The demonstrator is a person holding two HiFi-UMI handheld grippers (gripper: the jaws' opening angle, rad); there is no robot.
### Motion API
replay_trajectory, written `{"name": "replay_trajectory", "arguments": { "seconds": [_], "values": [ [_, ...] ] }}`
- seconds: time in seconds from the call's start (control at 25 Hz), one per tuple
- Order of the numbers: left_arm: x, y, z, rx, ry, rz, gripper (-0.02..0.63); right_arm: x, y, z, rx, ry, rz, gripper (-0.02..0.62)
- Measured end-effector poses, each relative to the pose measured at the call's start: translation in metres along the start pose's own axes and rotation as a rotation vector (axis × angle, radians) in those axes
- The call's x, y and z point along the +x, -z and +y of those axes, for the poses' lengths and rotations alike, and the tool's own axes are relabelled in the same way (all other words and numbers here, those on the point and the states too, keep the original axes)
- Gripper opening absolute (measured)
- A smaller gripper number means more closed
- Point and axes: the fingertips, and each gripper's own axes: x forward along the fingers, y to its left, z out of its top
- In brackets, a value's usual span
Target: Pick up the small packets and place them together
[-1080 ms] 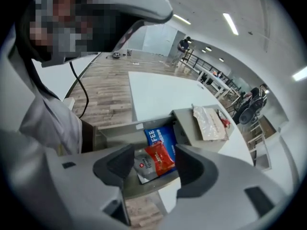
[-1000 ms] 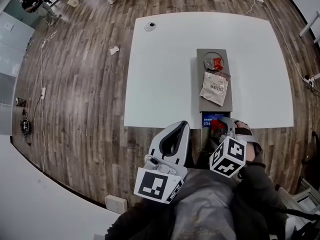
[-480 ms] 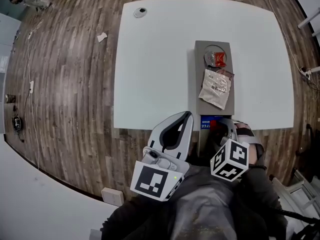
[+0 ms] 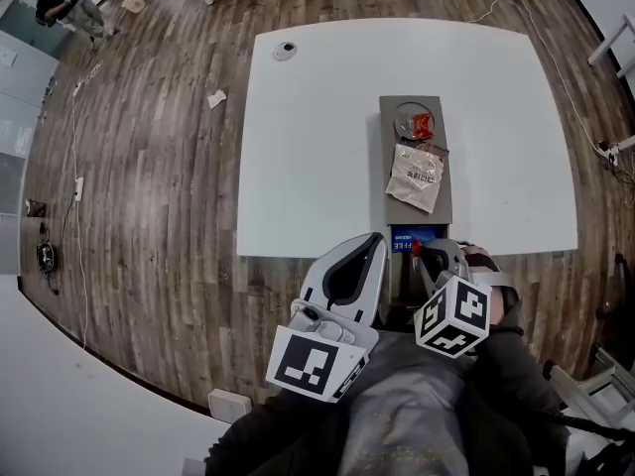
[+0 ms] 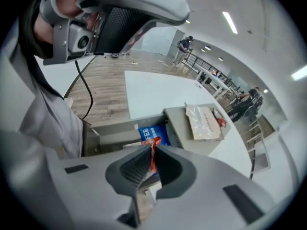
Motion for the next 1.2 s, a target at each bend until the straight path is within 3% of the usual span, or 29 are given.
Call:
{"name": "replay_trajectory", "arguments": {
  "seconds": [0.28, 0.44, 0.72, 1.2],
  "values": [
    [-0.02, -0.026, -0.04, 0.062, 0.021, -0.063, 0.003, -0.047, -0.015, -0.001, 0.005, 0.079, -0.102, 0.03],
    [-0.024, -0.022, -0.049, 0.066, 0.038, -0.047, 0.003, -0.051, -0.01, 0.004, 0.022, 0.084, -0.111, 0.031],
    [-0.012, -0.035, -0.036, 0.09, 0.03, -0.046, 0.003, -0.061, -0.027, -0.018, 0.05, 0.121, -0.16, 0.031],
    [0.04, -0.057, 0.011, 0.088, 0.024, -0.027, 0.003, -0.049, -0.057, -0.108, 0.085, 0.198, -0.186, 0.031]
  ]
}}
